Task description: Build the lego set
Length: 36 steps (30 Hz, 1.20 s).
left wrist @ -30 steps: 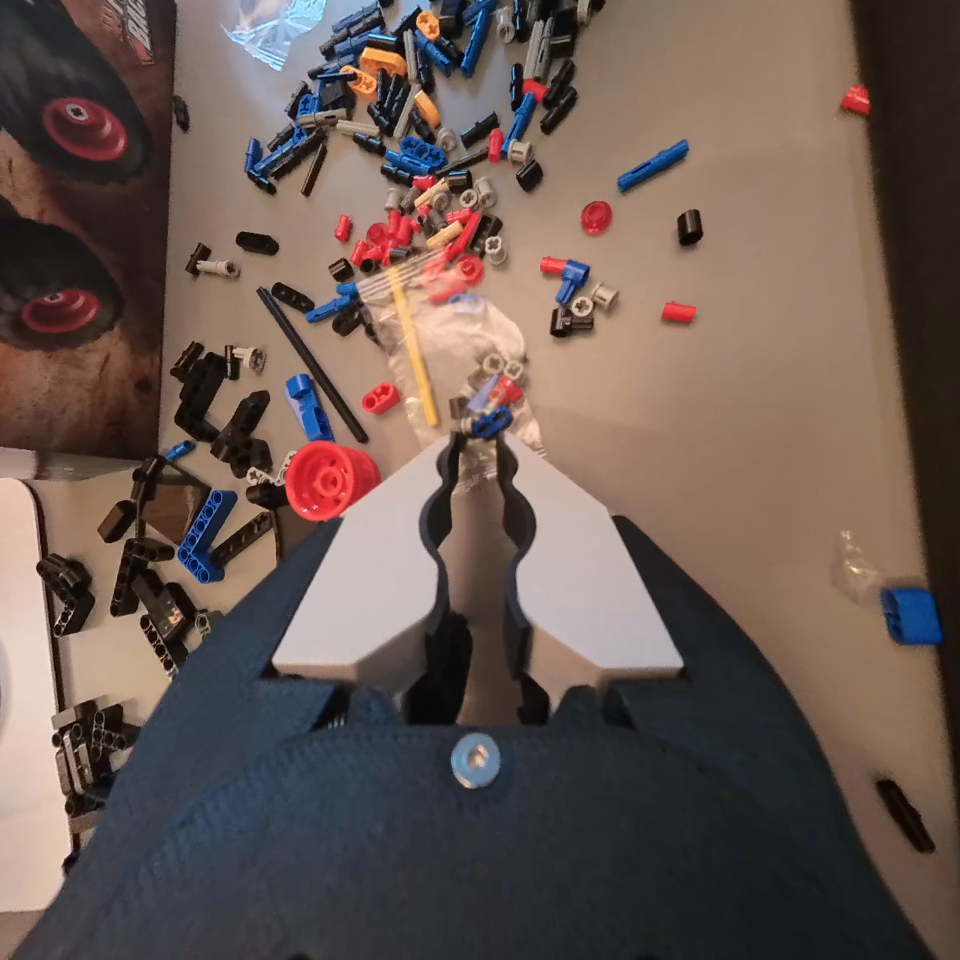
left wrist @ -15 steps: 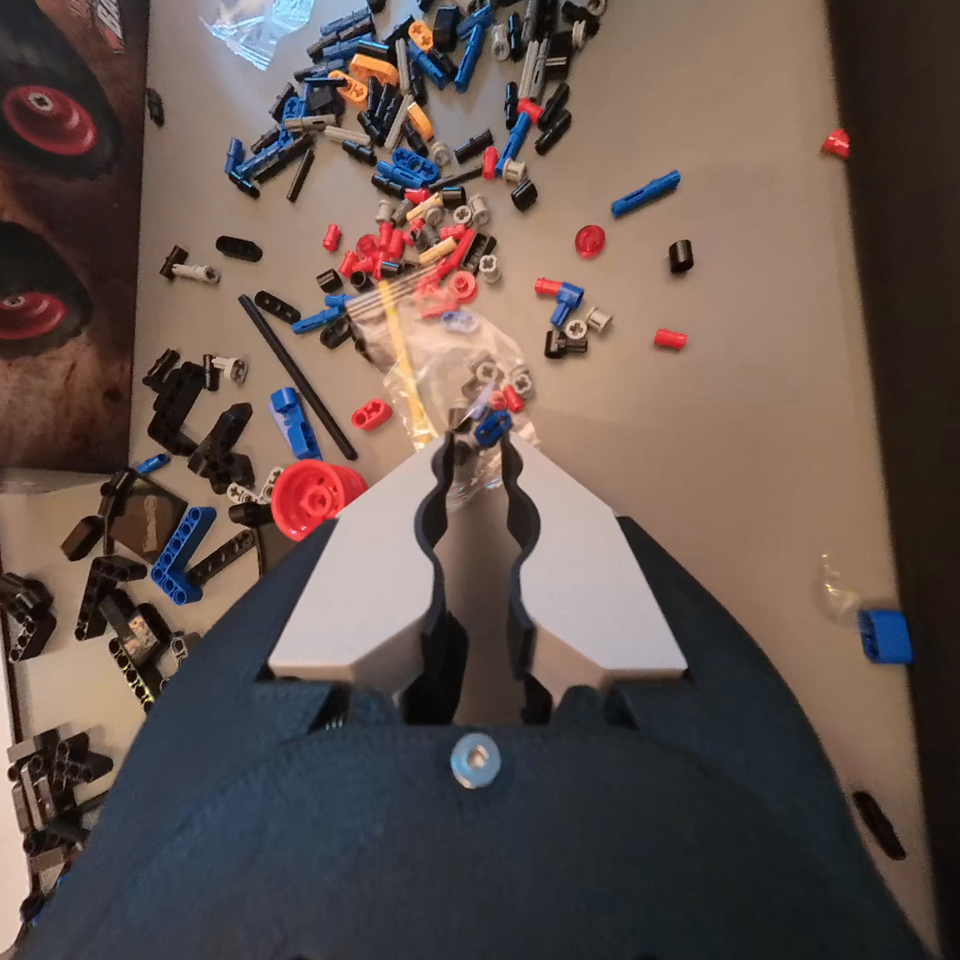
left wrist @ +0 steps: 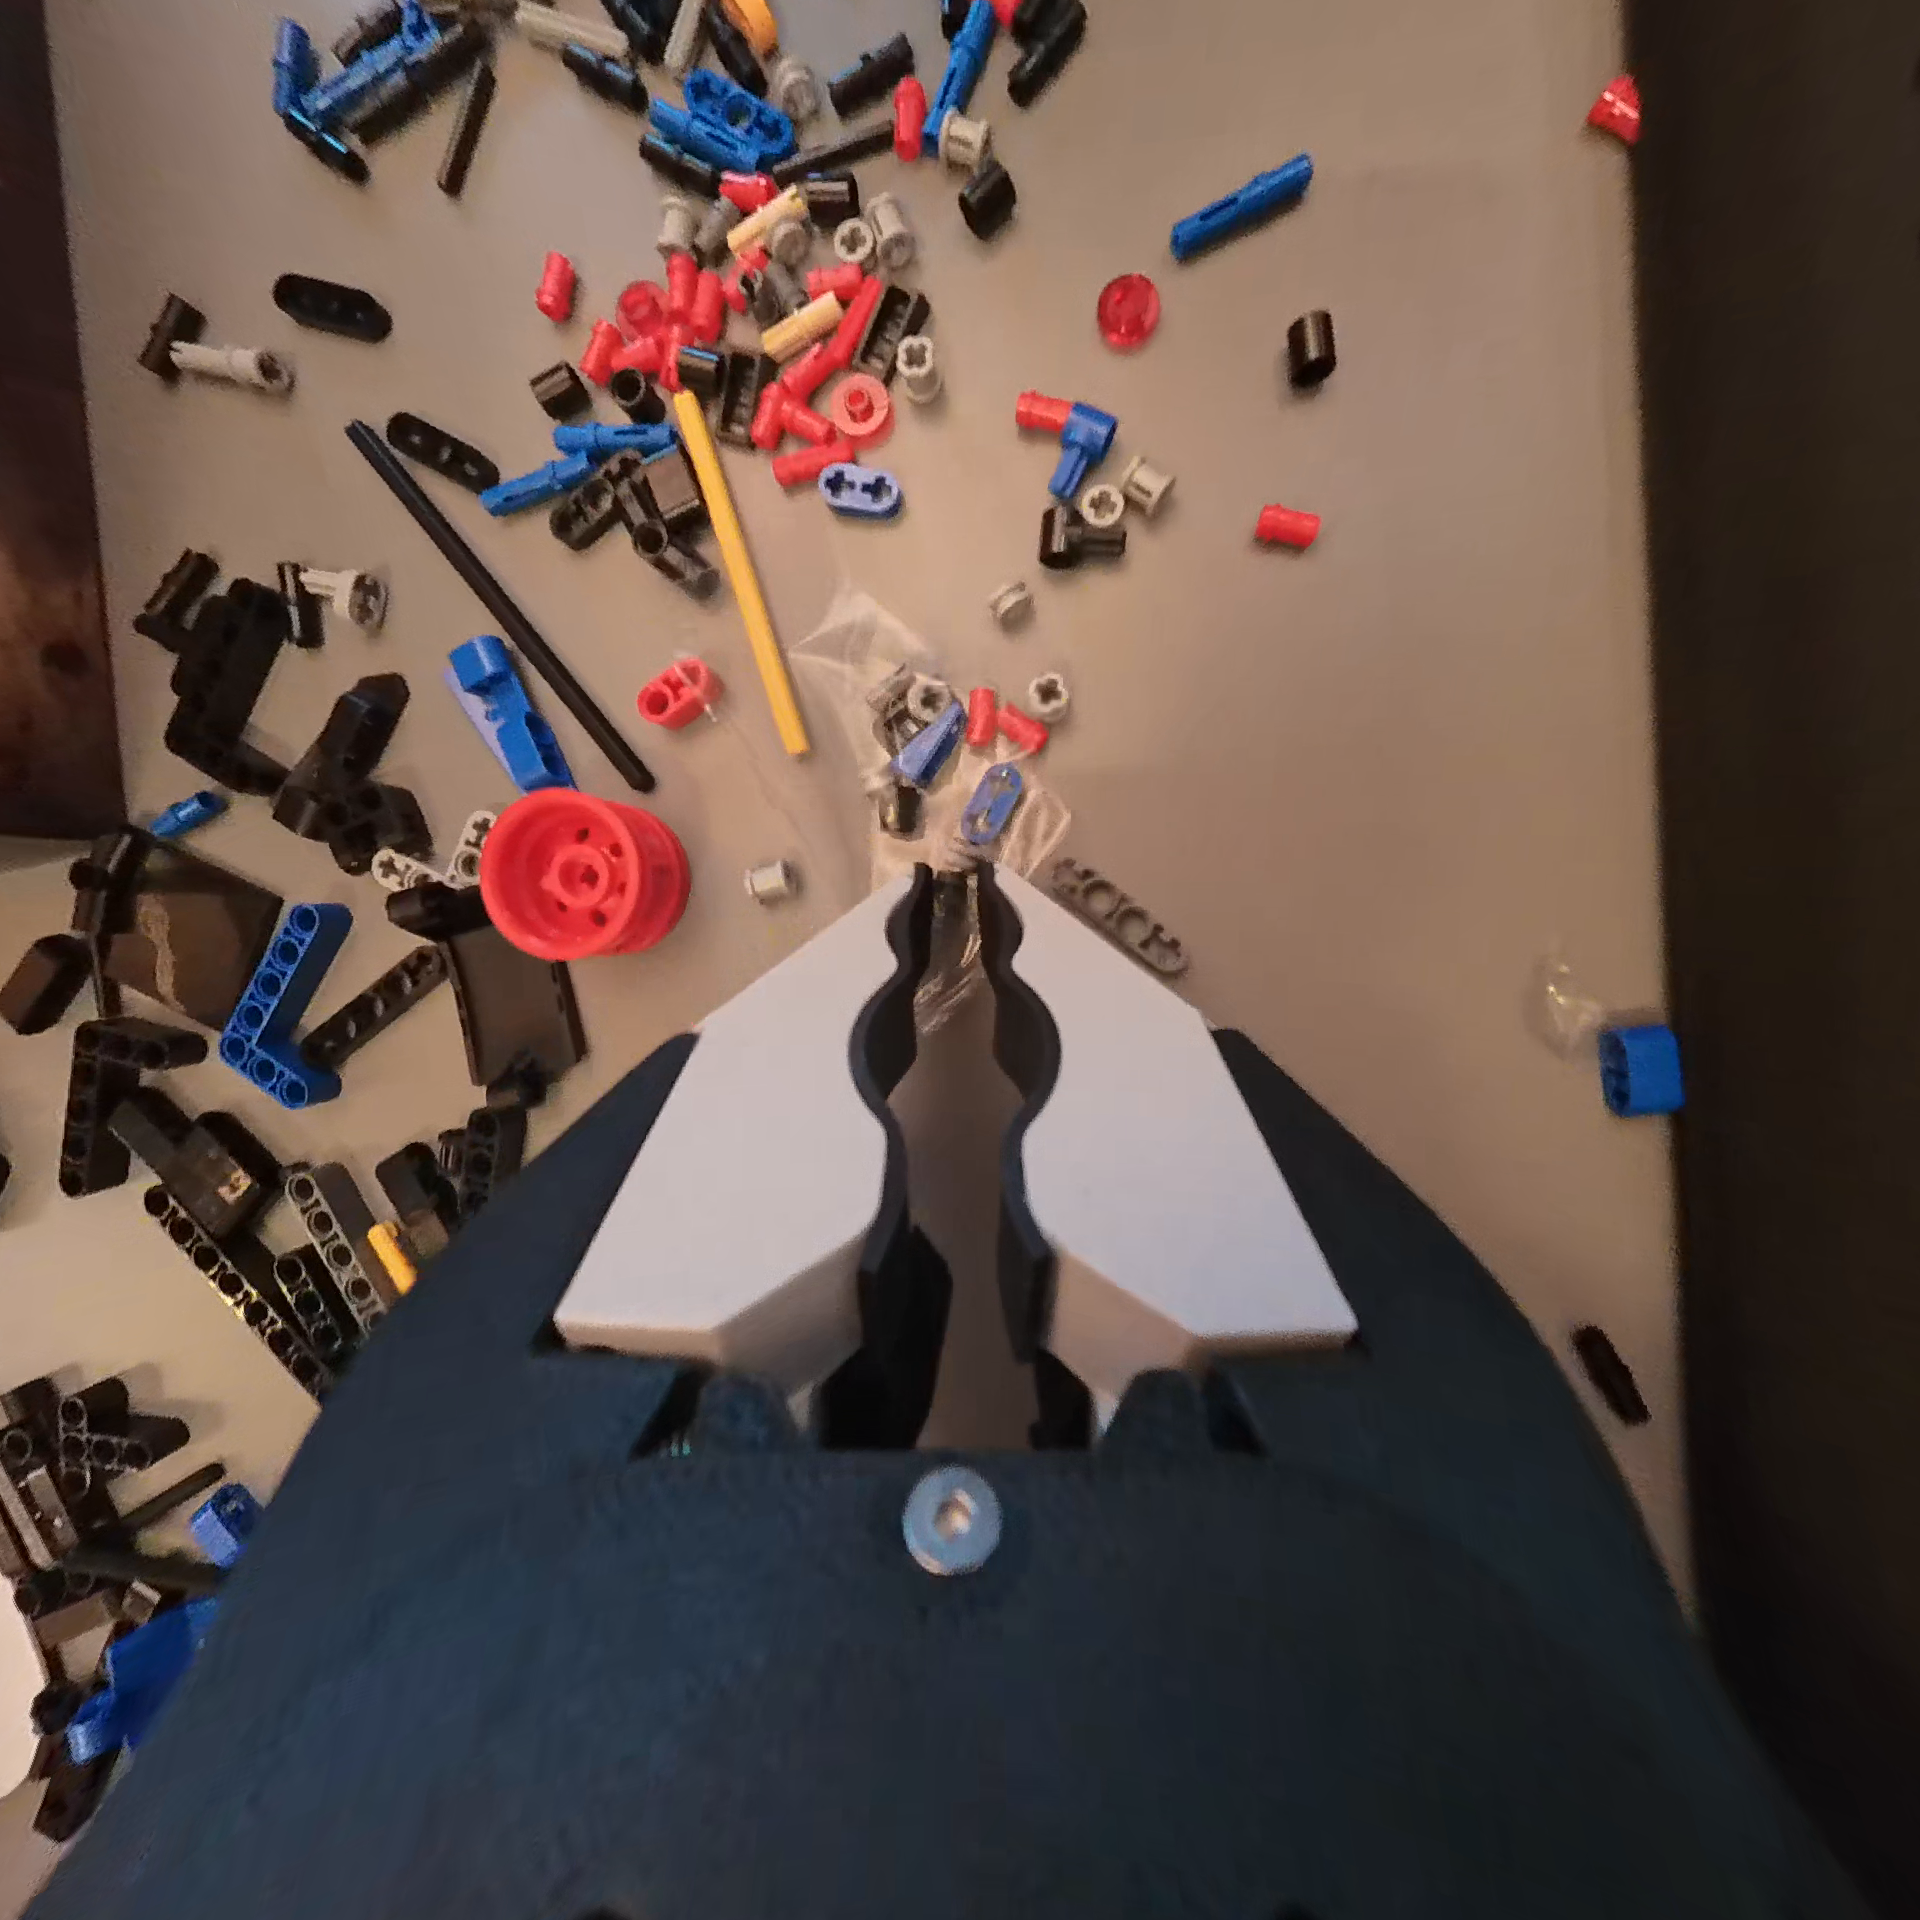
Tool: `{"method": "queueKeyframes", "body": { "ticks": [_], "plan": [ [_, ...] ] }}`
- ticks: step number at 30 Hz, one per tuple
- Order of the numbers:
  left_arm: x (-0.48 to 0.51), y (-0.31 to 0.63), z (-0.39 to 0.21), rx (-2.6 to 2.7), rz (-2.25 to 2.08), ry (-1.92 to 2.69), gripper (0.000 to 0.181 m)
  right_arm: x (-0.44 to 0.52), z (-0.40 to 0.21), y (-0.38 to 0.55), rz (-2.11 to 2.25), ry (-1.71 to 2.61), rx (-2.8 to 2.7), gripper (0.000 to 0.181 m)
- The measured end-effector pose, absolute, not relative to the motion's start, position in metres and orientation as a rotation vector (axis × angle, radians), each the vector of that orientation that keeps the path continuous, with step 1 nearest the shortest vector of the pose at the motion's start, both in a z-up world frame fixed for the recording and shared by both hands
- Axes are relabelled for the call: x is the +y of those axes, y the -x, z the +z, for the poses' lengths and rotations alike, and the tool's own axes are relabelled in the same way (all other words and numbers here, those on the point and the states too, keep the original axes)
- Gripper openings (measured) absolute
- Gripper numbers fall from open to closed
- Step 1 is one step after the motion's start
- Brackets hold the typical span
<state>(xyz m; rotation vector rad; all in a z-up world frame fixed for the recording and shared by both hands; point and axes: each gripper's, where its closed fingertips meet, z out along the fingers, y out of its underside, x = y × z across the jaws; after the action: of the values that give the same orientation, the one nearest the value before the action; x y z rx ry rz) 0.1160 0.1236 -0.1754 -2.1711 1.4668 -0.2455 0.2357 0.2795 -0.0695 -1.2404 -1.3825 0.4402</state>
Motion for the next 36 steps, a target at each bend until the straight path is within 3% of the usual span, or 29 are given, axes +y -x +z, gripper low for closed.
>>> {"method": "queueKeyframes", "body": {
  "ticks": [16, 36],
  "plan": [
    [0.141, -0.129, -0.151, 1.428, -0.176, 2.067, 0.016, 0.28, -0.07, -0.237, 0.438, 1.243, -1.383, 0.003],
    [0.163, -0.17, -0.166, 1.486, -0.136, 1.987, 0.019, 0.276, -0.075, -0.233, 0.438, 1.234, -1.414, 0.003]
  ]
}}
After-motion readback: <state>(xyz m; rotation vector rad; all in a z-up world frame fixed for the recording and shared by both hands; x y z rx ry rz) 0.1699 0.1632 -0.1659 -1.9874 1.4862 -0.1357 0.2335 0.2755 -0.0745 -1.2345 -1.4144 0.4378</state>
